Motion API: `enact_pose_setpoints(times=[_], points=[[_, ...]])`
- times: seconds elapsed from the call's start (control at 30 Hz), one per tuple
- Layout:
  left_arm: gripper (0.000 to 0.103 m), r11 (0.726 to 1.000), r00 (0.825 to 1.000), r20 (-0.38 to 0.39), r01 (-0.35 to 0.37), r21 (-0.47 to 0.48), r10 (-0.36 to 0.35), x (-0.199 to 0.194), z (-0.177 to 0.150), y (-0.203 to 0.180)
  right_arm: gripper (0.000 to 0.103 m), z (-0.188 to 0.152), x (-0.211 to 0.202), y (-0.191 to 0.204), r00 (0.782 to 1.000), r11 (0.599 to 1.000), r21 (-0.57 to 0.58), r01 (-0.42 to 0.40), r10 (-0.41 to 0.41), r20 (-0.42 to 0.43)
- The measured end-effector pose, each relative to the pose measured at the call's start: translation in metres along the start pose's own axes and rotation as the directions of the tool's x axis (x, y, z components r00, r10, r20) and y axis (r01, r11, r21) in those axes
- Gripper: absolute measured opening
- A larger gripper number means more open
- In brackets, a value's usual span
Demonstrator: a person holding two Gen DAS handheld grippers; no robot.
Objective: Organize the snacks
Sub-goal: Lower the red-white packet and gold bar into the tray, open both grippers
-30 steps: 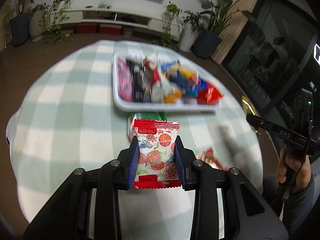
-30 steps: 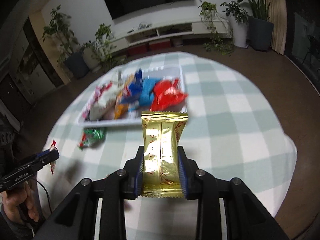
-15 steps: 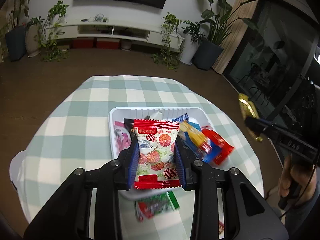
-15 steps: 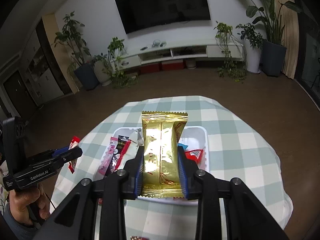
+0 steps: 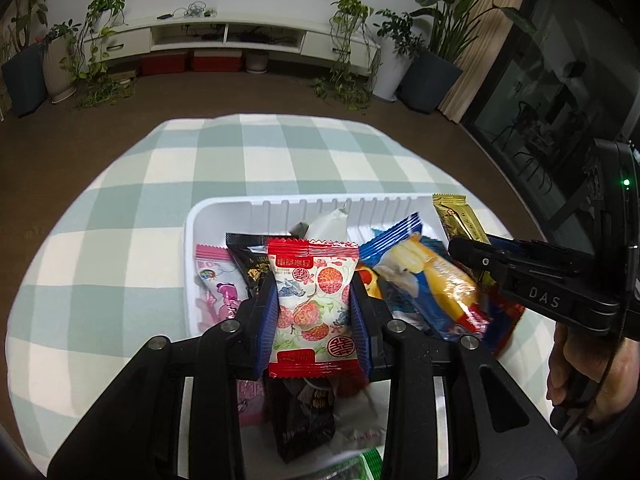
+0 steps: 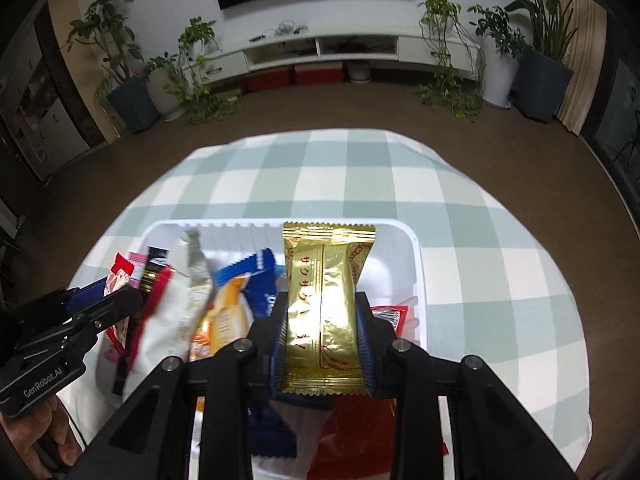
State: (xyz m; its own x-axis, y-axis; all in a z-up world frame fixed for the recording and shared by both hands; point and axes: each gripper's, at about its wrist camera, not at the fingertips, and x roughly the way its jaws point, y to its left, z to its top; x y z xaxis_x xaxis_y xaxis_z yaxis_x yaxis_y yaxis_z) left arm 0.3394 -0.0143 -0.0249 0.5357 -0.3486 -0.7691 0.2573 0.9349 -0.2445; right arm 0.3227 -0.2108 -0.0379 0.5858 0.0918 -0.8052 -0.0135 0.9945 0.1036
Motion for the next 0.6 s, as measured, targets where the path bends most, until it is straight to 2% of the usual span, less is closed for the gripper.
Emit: enact_pose_setpoints(times=[0.37,0.47,0.53,0.6], points=[[0.033,0.999,1.000,0.009,-0.027,0.021,0.027,0.016,-0.005,-0.001,0.035,-0.006,0.016,0.005,1.000,0.999,-0.041,0.020,-0.021,-0.012],[0.041,1.000,1.000,0.013,-0.018,0.020,0.018,0.014,-0.005,-0.001,0.035,-0.007,0.016,0.005,1.000,0.999,-0.041,0.021,-0.022,-0.012],[0.055,0.999,1.000,0.019,-0.023,0.024,0.022,0.011,-0.005,-0.003,0.035,-0.006,0.017,0.006,1.000,0.999,-0.045,0.024,-0.024,-0.013],[0.060,0.999,0.999,0.023,-0.029,0.025,0.029,0.009,-0.005,-0.003,0.038,-0.006,0.016,0.007,1.000,0.998,-0.049,0.027,-0.028,-0.011]])
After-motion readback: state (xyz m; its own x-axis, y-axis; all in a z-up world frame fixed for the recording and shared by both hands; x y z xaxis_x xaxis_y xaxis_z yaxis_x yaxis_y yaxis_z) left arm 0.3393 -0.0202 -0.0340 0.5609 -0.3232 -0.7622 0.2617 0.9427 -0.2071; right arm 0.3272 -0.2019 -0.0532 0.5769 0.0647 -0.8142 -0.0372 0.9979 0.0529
